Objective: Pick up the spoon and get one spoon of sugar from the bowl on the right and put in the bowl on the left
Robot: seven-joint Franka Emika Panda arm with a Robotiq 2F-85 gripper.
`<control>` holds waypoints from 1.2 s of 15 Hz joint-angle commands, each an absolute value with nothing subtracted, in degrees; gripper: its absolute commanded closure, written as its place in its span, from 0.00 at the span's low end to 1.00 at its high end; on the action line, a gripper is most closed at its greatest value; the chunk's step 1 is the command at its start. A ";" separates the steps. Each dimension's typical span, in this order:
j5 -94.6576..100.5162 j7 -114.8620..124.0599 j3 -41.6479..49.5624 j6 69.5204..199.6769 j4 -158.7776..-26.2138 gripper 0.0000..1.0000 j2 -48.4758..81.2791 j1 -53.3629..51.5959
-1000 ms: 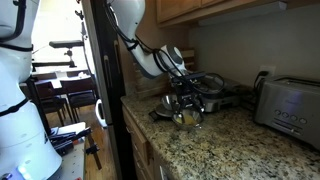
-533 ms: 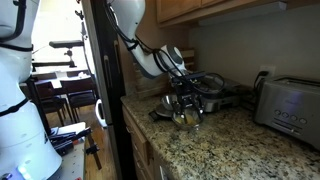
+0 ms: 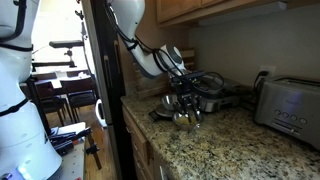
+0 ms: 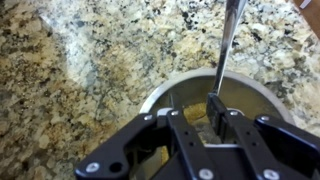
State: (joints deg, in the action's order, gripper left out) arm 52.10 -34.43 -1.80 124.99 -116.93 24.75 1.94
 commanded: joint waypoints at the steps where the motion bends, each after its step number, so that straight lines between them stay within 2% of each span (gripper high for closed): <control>1: 53.57 -30.98 -1.43 123.46 -118.33 0.37 22.73 0.63; 7: 48.56 -29.40 -1.92 119.92 -116.74 0.02 22.90 0.99; 18: 38.16 -28.44 -1.79 114.98 -113.18 0.00 24.08 1.50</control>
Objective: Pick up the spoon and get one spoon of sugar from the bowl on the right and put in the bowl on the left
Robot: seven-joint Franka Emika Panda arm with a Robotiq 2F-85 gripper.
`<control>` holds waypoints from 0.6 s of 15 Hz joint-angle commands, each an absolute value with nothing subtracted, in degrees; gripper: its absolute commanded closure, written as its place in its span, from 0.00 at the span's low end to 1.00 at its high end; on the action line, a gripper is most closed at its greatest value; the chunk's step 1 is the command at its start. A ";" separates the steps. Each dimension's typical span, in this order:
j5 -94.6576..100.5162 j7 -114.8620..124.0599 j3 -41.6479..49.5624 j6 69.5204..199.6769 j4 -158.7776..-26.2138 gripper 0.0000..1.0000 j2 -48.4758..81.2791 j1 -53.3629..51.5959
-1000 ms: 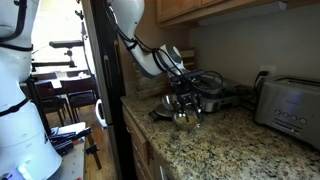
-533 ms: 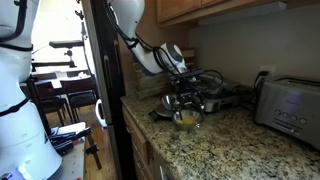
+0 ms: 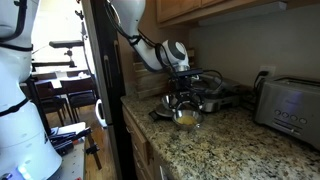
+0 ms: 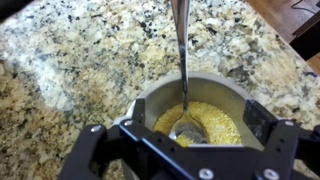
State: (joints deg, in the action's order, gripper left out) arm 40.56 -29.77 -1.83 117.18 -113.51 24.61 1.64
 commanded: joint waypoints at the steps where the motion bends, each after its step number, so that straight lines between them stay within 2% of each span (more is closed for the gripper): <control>1: 37.42 -28.47 -1.71 114.63 -112.95 0.00 24.35 1.53; 2: 36.76 -28.52 -1.65 114.43 -112.81 0.00 24.54 1.55; 3: 36.54 -28.53 -1.54 114.63 -112.81 0.19 24.72 1.60; 4: 36.70 -28.27 -1.37 114.83 -112.81 0.22 24.86 1.54; 5: 36.74 -28.24 -1.23 114.94 -112.68 0.33 25.11 1.61; 7: 36.80 -28.18 -1.05 115.21 -112.54 0.48 25.50 1.84; 9: 37.05 -28.33 -0.88 115.88 -112.43 0.55 25.95 2.12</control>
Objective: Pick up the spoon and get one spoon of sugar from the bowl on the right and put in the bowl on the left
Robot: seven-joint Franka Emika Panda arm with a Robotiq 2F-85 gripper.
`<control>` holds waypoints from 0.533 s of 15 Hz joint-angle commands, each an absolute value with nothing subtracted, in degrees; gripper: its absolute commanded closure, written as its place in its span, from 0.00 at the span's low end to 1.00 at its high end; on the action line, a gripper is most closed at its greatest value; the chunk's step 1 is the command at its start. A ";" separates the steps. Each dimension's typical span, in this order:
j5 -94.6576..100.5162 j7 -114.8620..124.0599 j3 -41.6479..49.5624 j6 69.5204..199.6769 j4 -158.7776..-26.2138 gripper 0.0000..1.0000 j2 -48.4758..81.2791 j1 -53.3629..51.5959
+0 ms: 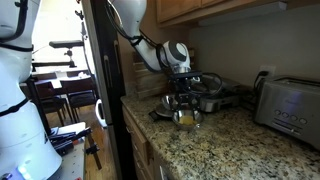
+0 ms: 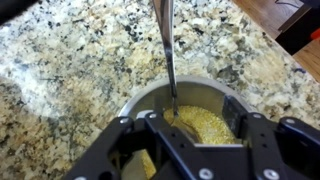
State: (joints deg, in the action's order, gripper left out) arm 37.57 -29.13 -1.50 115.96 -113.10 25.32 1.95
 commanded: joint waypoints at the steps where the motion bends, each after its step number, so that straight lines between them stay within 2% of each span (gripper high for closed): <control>1: 36.78 -28.53 -0.87 115.71 -112.12 0.56 26.36 2.33; 3: 36.54 -28.89 -0.90 116.23 -111.67 0.61 27.12 2.78; 8: 37.30 -29.06 -0.84 117.33 -110.98 0.56 28.12 2.84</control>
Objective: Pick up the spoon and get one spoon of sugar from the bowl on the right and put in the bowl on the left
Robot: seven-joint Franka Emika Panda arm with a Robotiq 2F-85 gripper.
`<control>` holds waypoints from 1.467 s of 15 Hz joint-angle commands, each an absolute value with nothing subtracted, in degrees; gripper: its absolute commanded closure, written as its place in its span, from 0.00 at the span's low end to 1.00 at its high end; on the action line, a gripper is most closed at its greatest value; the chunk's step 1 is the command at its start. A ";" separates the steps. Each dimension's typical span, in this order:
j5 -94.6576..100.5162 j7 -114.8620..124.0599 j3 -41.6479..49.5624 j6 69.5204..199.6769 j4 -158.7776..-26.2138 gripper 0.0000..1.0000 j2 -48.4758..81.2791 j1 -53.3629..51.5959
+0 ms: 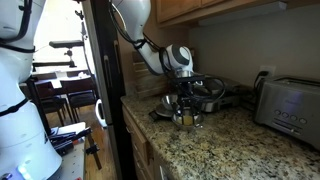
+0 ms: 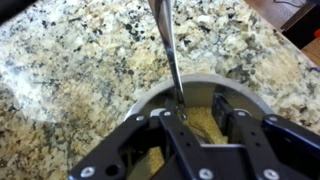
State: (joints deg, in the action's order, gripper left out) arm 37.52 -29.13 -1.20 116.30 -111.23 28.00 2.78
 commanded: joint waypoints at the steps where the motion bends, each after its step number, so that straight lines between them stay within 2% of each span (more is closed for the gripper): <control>1: 37.31 -29.06 -0.85 117.33 -110.88 0.57 28.18 2.81; 3: 37.31 -29.17 -0.88 117.26 -110.90 0.66 28.13 2.79; 4: 37.55 -29.14 -0.86 117.33 -111.08 0.88 28.01 2.71; 6: 37.77 -29.17 -0.85 117.71 -111.30 0.89 27.90 2.72; 8: 37.89 -29.26 -0.80 118.02 -111.35 0.96 27.96 2.81; 10: 37.81 -29.35 -0.80 118.14 -111.36 0.98 27.98 2.86; 11: 37.83 -29.37 -0.82 118.16 -111.38 0.94 27.94 2.83; 22: 35.50 -34.46 -1.77 119.76 -111.95 0.94 26.96 4.10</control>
State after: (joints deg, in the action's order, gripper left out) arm 37.17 -31.67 -1.23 117.54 -110.69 28.48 2.97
